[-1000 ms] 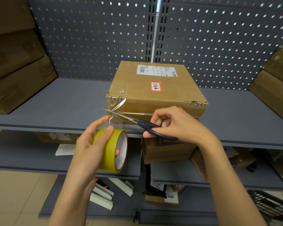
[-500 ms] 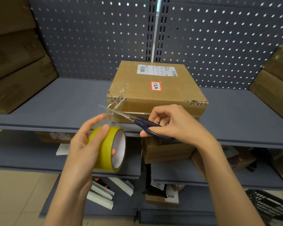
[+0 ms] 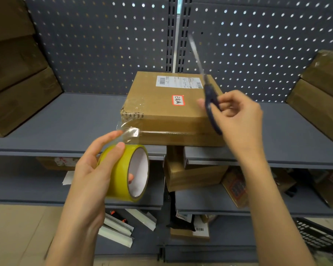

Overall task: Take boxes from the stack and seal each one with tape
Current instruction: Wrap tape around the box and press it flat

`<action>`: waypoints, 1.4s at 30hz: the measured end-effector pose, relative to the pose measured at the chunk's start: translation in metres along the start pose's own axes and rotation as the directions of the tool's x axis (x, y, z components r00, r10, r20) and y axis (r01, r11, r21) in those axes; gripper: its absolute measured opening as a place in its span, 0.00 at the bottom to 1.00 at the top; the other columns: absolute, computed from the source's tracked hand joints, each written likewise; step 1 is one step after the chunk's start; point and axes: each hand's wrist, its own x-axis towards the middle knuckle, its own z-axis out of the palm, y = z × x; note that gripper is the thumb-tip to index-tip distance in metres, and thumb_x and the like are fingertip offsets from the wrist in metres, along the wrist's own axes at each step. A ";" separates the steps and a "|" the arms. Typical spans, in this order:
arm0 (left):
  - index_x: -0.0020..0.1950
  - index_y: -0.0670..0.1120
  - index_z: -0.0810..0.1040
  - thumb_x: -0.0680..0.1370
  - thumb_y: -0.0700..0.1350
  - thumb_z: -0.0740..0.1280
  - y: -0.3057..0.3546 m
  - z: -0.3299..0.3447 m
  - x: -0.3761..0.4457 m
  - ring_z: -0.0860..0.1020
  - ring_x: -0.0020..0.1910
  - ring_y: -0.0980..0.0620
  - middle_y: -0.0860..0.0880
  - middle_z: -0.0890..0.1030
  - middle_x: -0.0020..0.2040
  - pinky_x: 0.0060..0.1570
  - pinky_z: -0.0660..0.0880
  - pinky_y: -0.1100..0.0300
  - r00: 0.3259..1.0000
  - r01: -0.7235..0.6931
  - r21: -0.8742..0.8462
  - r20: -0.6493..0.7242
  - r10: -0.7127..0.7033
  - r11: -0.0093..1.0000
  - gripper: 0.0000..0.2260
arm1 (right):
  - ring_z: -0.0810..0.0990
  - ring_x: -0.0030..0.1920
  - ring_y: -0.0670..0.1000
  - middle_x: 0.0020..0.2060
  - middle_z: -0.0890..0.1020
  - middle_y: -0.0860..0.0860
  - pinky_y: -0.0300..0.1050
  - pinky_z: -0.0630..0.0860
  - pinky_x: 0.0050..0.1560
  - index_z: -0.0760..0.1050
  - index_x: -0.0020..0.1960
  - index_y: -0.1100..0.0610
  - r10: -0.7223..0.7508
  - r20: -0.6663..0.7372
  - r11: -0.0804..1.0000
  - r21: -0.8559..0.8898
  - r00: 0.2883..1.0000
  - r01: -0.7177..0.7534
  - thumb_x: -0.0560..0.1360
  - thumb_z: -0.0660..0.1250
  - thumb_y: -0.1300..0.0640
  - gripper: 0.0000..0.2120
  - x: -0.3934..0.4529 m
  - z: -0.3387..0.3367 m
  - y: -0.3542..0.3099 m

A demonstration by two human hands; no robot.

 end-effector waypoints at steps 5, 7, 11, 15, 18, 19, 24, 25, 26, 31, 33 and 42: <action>0.54 0.56 0.81 0.76 0.46 0.67 -0.003 0.013 -0.001 0.77 0.28 0.57 0.50 0.79 0.38 0.26 0.75 0.63 0.999 0.002 0.001 0.052 -0.002 1.000 0.10 | 0.78 0.41 0.43 0.41 0.78 0.47 0.24 0.67 0.41 0.77 0.55 0.59 0.031 -0.258 0.939 -0.322 0.966 -0.116 0.75 0.69 0.52 0.13 0.007 -0.041 0.028; 0.55 0.56 0.81 0.76 0.46 0.66 -0.005 0.020 -0.001 0.77 0.28 0.57 0.49 0.79 0.40 0.26 0.75 0.64 0.996 0.004 0.010 0.086 -0.005 1.000 0.10 | 0.79 0.50 0.55 0.48 0.81 0.54 0.38 0.70 0.48 0.77 0.58 0.62 0.086 -0.300 0.875 -0.433 0.950 -0.216 0.76 0.68 0.53 0.15 0.005 -0.052 0.043; 0.56 0.55 0.81 0.76 0.45 0.66 -0.007 0.037 -0.001 0.77 0.27 0.58 0.49 0.79 0.42 0.26 0.75 0.64 0.988 0.011 0.023 0.153 -0.014 1.000 0.11 | 0.76 0.57 0.62 0.53 0.81 0.61 0.52 0.72 0.55 0.77 0.59 0.64 0.226 -0.249 0.754 -0.568 0.942 -0.331 0.76 0.69 0.55 0.16 -0.001 -0.058 0.065; 0.53 0.56 0.81 0.75 0.46 0.67 -0.008 0.050 -0.003 0.77 0.26 0.56 0.48 0.79 0.41 0.25 0.74 0.65 0.978 0.036 0.029 0.203 -0.042 0.999 0.09 | 0.77 0.54 0.62 0.51 0.81 0.61 0.50 0.72 0.50 0.78 0.55 0.64 0.283 -0.196 0.695 -0.633 0.939 -0.341 0.76 0.68 0.57 0.12 -0.007 -0.053 0.076; 0.51 0.56 0.82 0.76 0.45 0.67 -0.008 0.056 -0.004 0.77 0.29 0.52 0.47 0.79 0.44 0.25 0.74 0.65 0.975 0.054 0.045 0.213 -0.063 0.997 0.08 | 0.77 0.53 0.61 0.51 0.81 0.60 0.46 0.68 0.44 0.78 0.55 0.64 0.259 -0.158 0.678 -0.673 0.953 -0.296 0.76 0.68 0.57 0.12 -0.008 -0.050 0.079; 0.51 0.56 0.82 0.76 0.45 0.67 -0.008 0.057 -0.005 0.77 0.30 0.51 0.46 0.79 0.45 0.25 0.74 0.64 0.974 0.059 0.046 0.215 -0.068 0.997 0.08 | 0.77 0.53 0.60 0.50 0.81 0.60 0.44 0.66 0.43 0.78 0.55 0.63 0.245 -0.141 0.674 -0.686 0.959 -0.273 0.76 0.68 0.57 0.12 -0.008 -0.049 0.080; 0.51 0.56 0.82 0.76 0.45 0.67 -0.007 0.059 -0.004 0.77 0.32 0.50 0.46 0.78 0.45 0.24 0.73 0.64 0.973 0.072 0.052 0.217 -0.082 0.996 0.08 | 0.80 0.52 0.52 0.51 0.82 0.55 0.45 0.76 0.55 0.79 0.57 0.59 0.061 -0.217 0.878 -0.453 0.974 -0.156 0.76 0.68 0.59 0.11 -0.008 -0.051 0.070; 0.52 0.56 0.82 0.76 0.46 0.67 -0.006 0.059 -0.004 0.77 0.32 0.50 0.46 0.78 0.45 0.24 0.73 0.64 0.973 0.072 0.055 0.215 -0.082 0.996 0.08 | 0.81 0.49 0.49 0.48 0.83 0.53 0.41 0.76 0.53 0.80 0.54 0.58 -0.010 -0.231 0.935 -0.347 0.973 -0.072 0.76 0.68 0.60 0.08 -0.009 -0.050 0.061; 0.52 0.56 0.82 0.76 0.46 0.67 -0.006 0.059 -0.004 0.77 0.32 0.49 0.46 0.78 0.45 0.24 0.74 0.64 0.973 0.073 0.059 0.213 -0.084 0.996 0.08 | 0.81 0.47 0.47 0.46 0.83 0.51 0.37 0.76 0.51 0.81 0.52 0.58 -0.077 -0.217 0.967 -0.253 0.973 0.020 0.75 0.68 0.60 0.06 -0.009 -0.048 0.049; 0.51 0.55 0.82 0.76 0.45 0.67 -0.006 0.062 -0.005 0.77 0.36 0.48 0.43 0.79 0.50 0.25 0.74 0.64 0.972 0.081 0.058 0.218 -0.092 0.995 0.07 | 0.79 0.50 0.44 0.49 0.82 0.50 0.36 0.73 0.53 0.82 0.52 0.52 -0.250 0.291 0.966 0.139 0.923 0.218 0.74 0.71 0.60 0.08 -0.020 -0.018 -0.004; 0.51 0.54 0.82 0.76 0.45 0.67 -0.006 0.061 -0.006 0.77 0.36 0.50 0.44 0.80 0.50 0.26 0.75 0.63 0.970 0.072 0.052 0.229 -0.082 0.996 0.07 | 0.76 0.56 0.43 0.53 0.79 0.50 0.35 0.70 0.57 0.81 0.56 0.51 -0.272 0.442 0.962 0.144 0.855 0.231 0.75 0.70 0.58 0.11 -0.022 -0.005 -0.008; 0.51 0.51 0.82 0.77 0.43 0.66 -0.005 0.052 -0.010 0.81 0.36 0.57 0.49 0.82 0.47 0.27 0.75 0.63 0.971 0.046 0.048 0.234 -0.056 0.998 0.07 | 0.76 0.56 0.41 0.51 0.79 0.47 0.34 0.69 0.57 0.83 0.53 0.51 -0.237 0.535 0.972 0.125 0.811 0.202 0.75 0.70 0.54 0.08 -0.020 0.015 0.001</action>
